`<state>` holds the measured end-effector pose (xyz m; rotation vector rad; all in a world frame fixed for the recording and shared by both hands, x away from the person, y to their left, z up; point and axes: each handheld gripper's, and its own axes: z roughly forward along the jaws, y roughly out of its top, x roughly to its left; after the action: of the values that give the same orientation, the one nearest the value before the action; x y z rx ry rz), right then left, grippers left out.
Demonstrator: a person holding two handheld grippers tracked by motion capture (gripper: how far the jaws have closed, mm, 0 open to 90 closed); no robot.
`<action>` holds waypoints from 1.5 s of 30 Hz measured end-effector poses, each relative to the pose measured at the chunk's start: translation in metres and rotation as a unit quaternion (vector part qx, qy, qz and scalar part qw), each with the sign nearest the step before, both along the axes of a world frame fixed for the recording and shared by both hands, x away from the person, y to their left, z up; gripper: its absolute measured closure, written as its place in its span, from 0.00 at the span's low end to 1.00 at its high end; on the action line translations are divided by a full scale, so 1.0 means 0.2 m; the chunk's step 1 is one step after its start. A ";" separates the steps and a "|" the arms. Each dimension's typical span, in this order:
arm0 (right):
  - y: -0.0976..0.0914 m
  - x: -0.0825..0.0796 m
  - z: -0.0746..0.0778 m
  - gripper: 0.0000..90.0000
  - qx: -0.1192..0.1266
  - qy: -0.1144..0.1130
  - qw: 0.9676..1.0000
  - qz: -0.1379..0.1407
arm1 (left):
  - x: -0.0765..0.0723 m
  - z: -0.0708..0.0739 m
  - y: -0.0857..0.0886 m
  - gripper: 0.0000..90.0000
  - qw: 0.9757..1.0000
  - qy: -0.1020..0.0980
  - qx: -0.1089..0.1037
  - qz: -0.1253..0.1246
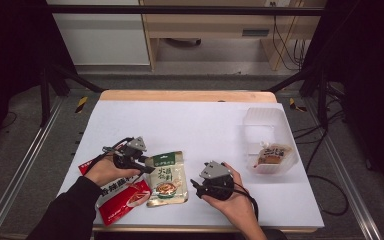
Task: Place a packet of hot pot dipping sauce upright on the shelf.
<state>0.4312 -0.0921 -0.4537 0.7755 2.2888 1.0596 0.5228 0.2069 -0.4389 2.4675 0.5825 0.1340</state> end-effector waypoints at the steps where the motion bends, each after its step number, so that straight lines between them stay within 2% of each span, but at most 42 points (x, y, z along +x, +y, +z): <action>1: 0.00 0.00 0.00 0.33 0.000 0.000 1.000 0.000 | 0.00 0.00 0.00 0.61 1.000 -0.001 0.005 0.000; 4: 0.00 0.00 0.00 0.33 0.001 0.002 1.000 0.000 | 0.01 -0.02 -0.01 0.62 1.000 -0.005 0.004 0.003; 8: 0.00 0.00 0.00 0.33 0.000 0.003 1.000 -0.001 | 0.01 -0.03 -0.02 0.66 1.000 -0.009 0.014 0.004; 11: 0.00 0.00 0.00 0.33 0.001 0.003 1.000 -0.001 | 0.01 -0.04 -0.03 0.72 1.000 -0.022 0.017 0.009; 16: 0.00 0.00 0.00 0.33 -0.003 0.002 1.000 0.000 | 0.01 -0.05 -0.03 0.82 0.999 -0.031 0.019 0.017; 25: 0.00 0.00 -0.01 0.32 -0.009 0.001 1.000 0.001 | 0.02 -0.03 -0.03 0.98 0.999 -0.027 0.021 0.025; 35: -0.01 0.00 -0.01 0.31 -0.010 0.001 1.000 -0.001 | 0.00 0.04 -0.03 1.00 0.999 -0.039 0.019 0.020; 37: 0.00 0.00 -0.01 0.30 -0.012 0.002 1.000 -0.001 | -0.01 0.08 -0.03 1.00 0.998 -0.050 0.015 0.017; 38: 0.00 0.01 -0.01 0.30 -0.012 0.003 1.000 -0.001 | -0.01 0.08 -0.03 1.00 0.998 -0.050 0.015 0.017; 45: 0.00 0.01 0.00 0.25 -0.013 0.004 1.000 -0.008 | -0.03 0.21 -0.07 1.00 0.997 -0.071 0.011 -0.005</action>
<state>0.4336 -0.0927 -0.4546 0.7872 2.2938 1.0198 0.5167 0.1935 -0.3966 2.4562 0.5107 0.3114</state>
